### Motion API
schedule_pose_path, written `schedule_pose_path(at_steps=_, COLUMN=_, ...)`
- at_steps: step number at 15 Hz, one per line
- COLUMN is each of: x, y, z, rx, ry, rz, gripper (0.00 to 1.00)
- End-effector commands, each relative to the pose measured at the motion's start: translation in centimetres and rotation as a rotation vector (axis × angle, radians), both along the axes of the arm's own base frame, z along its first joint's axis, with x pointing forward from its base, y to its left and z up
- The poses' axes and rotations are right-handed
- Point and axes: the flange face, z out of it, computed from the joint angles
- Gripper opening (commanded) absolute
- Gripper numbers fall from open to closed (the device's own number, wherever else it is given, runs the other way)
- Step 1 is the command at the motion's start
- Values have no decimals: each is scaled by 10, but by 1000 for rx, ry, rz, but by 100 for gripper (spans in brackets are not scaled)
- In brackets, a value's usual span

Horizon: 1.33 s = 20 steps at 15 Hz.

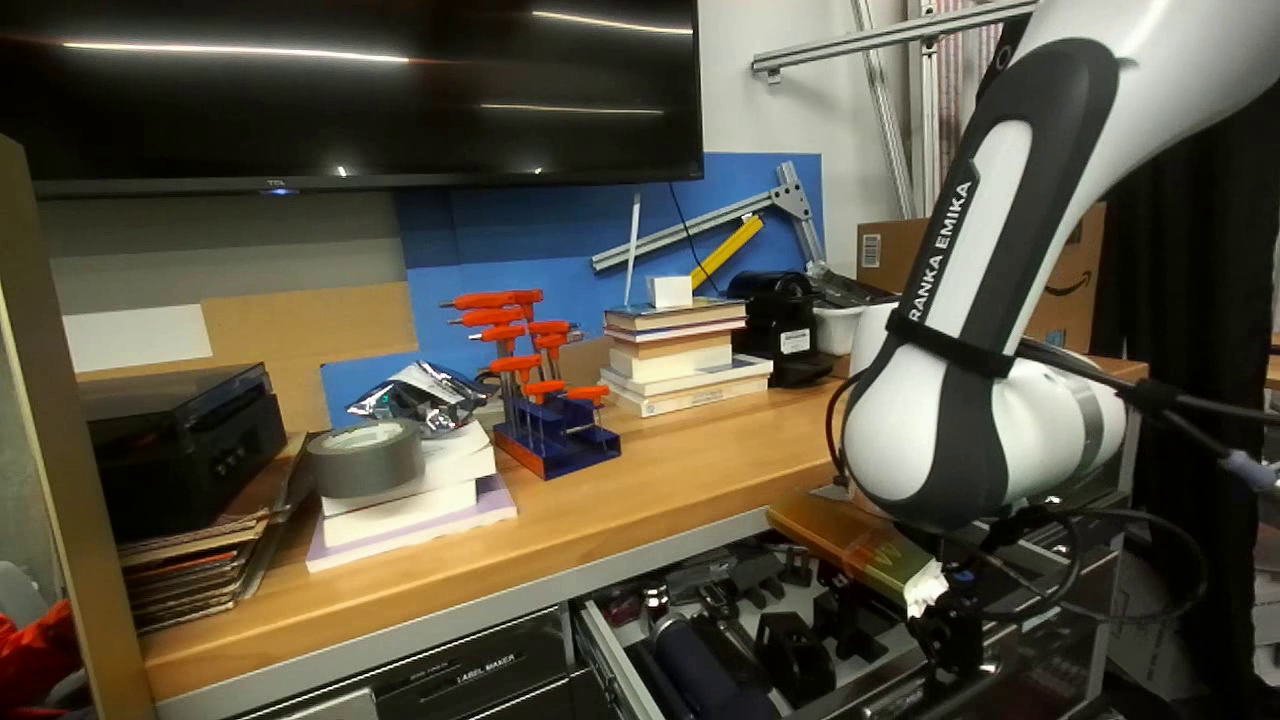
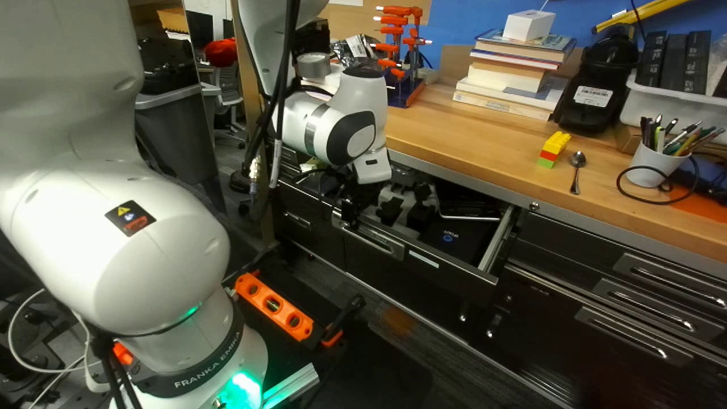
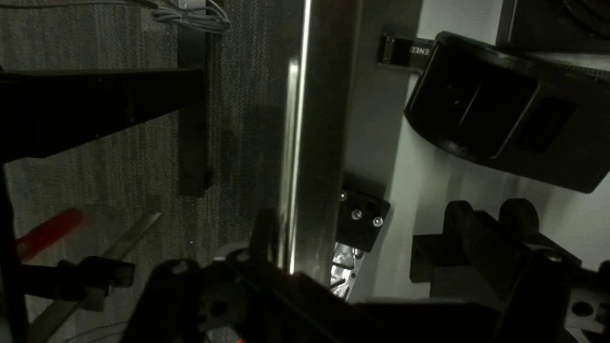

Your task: Put the black objects inside the open drawer

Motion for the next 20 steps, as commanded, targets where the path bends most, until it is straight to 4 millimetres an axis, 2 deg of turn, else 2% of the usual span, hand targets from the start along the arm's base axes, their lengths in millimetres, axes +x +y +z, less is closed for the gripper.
schedule_pose_path(at_steps=1, x=51, y=6, z=1, rx=2, ry=-81, rz=101, gripper=100)
schedule_pose_path(at_steps=6, x=106, y=22, z=-8, rx=27, ry=-136, rz=218, gripper=100)
schedule_pose_path(at_steps=10, x=135, y=33, z=-6, rx=29, ry=-148, rz=302, gripper=100)
schedule_pose_path(at_steps=12, x=129, y=34, z=9, rx=-5, ry=-94, rz=343, gripper=100)
schedule_pose_path(at_steps=20, x=116, y=53, z=77, rx=-197, ry=-92, rz=453, gripper=100)
